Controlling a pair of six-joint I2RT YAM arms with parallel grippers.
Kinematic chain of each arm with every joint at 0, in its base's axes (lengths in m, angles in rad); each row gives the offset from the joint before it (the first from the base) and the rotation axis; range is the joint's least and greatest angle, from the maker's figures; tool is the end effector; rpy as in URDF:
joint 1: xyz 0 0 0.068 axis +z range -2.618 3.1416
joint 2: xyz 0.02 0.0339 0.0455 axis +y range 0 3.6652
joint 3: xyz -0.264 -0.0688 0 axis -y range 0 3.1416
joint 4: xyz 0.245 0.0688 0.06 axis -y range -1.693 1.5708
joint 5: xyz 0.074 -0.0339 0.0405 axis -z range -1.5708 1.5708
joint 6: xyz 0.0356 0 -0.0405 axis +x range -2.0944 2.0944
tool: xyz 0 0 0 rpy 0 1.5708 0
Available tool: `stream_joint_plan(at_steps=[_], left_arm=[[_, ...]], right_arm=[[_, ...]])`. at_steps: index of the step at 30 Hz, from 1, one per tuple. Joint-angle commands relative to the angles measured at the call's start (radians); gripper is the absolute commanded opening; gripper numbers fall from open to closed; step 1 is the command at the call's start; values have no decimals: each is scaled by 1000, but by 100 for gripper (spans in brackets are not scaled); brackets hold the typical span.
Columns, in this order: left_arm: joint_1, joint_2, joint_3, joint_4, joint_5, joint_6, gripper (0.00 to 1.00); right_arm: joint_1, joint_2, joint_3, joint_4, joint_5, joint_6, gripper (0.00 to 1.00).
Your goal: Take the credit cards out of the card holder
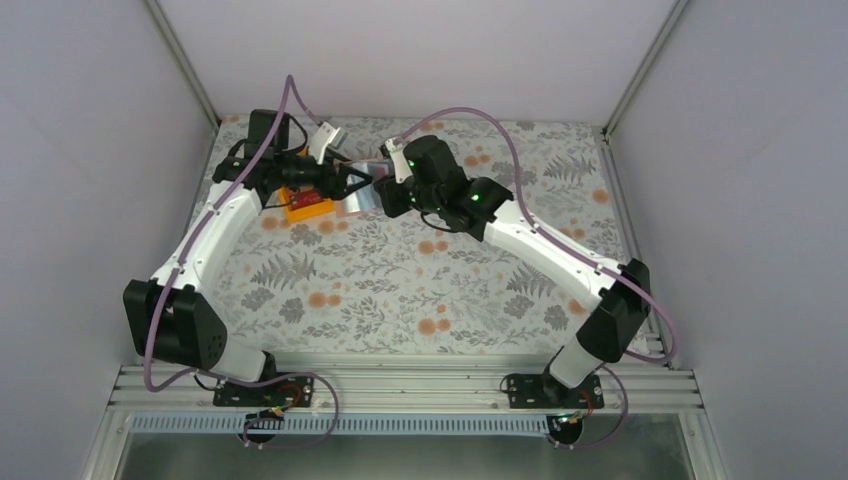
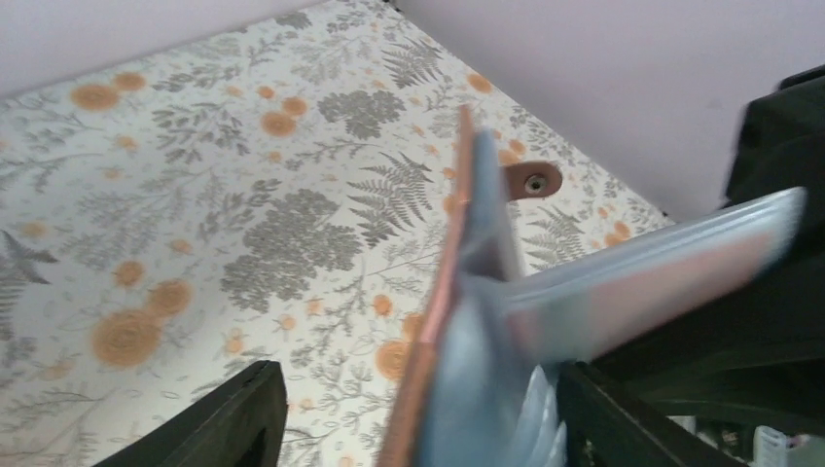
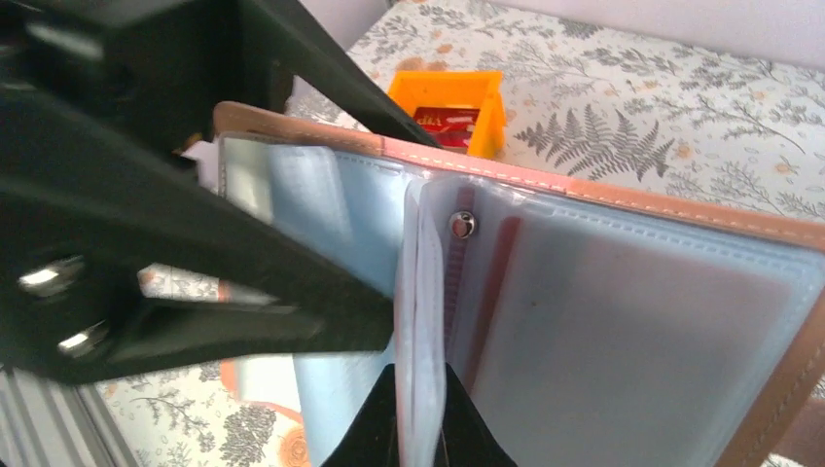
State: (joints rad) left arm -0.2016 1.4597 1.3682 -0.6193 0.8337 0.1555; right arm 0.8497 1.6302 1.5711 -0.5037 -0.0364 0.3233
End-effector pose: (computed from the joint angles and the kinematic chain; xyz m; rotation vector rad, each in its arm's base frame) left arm 0.3028 -0.0888 0.3493 0.8039 2.0191 -0.9653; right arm 0.2476 0.2836 0.3640 -0.5996 2.1394 0.7118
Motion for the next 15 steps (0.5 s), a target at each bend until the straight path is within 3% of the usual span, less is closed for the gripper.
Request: stream_joint_plan(at_steps=[1,8,15], left_arm=[[17,5,-2,7,19,-7,64],[22,-23,-6,-22,160,49,42],[25,-42,1,-88,329,131,3]], right_arm=[[23,-63,-2,61,3,-17,4],[3,-82,-26,78,-12,-22,4],[-43,-140,-99,136,-101,-35,4]])
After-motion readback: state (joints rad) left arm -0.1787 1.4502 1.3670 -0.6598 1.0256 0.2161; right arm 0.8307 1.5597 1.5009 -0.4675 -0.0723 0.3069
